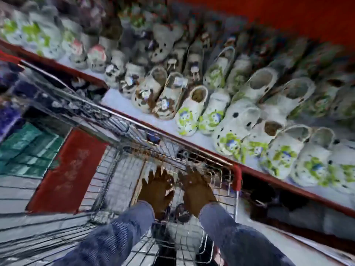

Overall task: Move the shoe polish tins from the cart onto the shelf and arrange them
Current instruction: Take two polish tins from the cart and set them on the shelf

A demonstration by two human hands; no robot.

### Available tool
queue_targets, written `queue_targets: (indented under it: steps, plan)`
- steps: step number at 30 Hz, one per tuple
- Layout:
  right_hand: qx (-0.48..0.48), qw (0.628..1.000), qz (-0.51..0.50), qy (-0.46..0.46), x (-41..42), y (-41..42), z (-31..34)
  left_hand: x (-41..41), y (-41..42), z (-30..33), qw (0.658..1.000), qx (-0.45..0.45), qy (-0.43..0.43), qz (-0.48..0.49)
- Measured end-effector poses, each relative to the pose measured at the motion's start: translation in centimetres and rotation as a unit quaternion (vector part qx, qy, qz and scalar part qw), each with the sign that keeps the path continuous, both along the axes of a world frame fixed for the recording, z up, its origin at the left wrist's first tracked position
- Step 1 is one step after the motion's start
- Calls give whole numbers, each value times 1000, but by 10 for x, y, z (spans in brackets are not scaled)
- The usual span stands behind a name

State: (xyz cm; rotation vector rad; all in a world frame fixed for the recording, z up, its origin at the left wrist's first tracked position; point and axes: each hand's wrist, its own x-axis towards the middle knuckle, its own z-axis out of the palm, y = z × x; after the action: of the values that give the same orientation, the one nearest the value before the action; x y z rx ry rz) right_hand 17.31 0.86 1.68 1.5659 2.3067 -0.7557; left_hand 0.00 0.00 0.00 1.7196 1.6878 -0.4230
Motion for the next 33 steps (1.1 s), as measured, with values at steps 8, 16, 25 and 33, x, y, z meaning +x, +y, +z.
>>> queue_targets:
  steps: [8, 16, 25, 33]
  plan:
    - [-80, 990, 3, -116, -23, 23, -104, -14, 19, -101, 994, 0, -63, -91]
    - [-80, 991, 0, -104, -24, 34, -94, -8, 29, -112, 996, 33, -67, -55]
    - [-47, 996, -39, 63, -16, 52, 112, -39, 38, 93, 988, 114, -92, -50]
    - [88, 986, -87, 113, 9, 69, 348, -46, 50, 317, 953, 266, -138, -41]
